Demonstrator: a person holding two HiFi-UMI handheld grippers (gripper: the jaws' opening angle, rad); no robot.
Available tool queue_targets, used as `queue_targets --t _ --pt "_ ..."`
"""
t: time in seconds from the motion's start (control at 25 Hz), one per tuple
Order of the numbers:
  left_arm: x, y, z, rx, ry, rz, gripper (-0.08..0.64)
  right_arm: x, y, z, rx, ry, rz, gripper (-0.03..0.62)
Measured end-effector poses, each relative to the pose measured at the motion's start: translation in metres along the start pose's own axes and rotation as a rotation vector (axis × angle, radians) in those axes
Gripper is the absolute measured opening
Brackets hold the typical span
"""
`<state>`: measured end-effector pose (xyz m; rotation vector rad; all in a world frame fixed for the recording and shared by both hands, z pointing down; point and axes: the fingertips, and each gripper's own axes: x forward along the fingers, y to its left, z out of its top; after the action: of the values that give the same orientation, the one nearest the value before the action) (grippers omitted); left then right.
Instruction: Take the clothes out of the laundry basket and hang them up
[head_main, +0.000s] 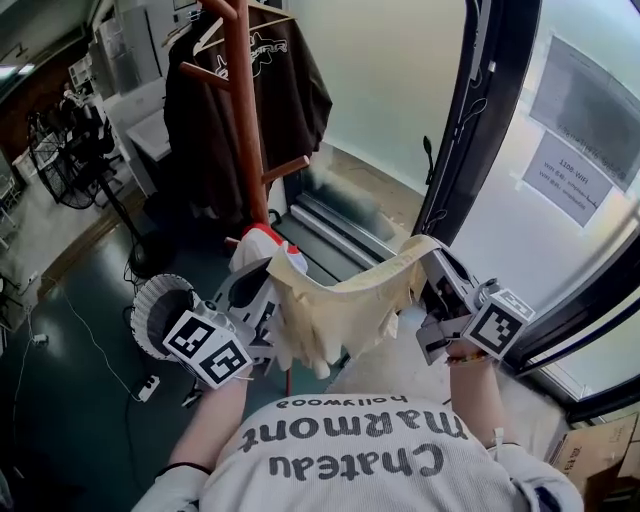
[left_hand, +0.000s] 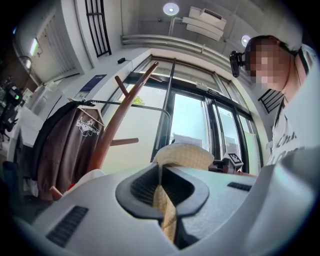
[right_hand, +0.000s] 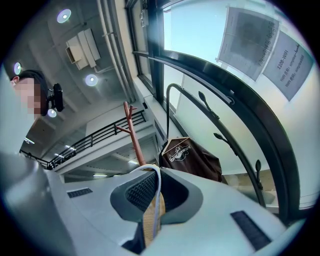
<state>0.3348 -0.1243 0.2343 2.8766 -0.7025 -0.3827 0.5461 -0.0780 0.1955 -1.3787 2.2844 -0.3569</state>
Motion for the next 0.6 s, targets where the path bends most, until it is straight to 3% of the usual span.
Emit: queue_targets --t 0.2,0.36,0.6 --pt "-0.007 0.013 0.015 -0.038 -0.022 -0.008 0.021 0.028 -0.007 0.01 0.003 -0.024 0.013 0.032" --pt "-0.013 0.017 0.023 -0.021 -0.035 0.01 0.021 0.053 -0.003 0.016 -0.009 -0.033 0.083 0.032" --pt "-0.016 0.023 0.023 -0.019 -0.034 0.054 0.021 0.071 -0.003 0.011 -0.021 -0.02 0.088 0.034"
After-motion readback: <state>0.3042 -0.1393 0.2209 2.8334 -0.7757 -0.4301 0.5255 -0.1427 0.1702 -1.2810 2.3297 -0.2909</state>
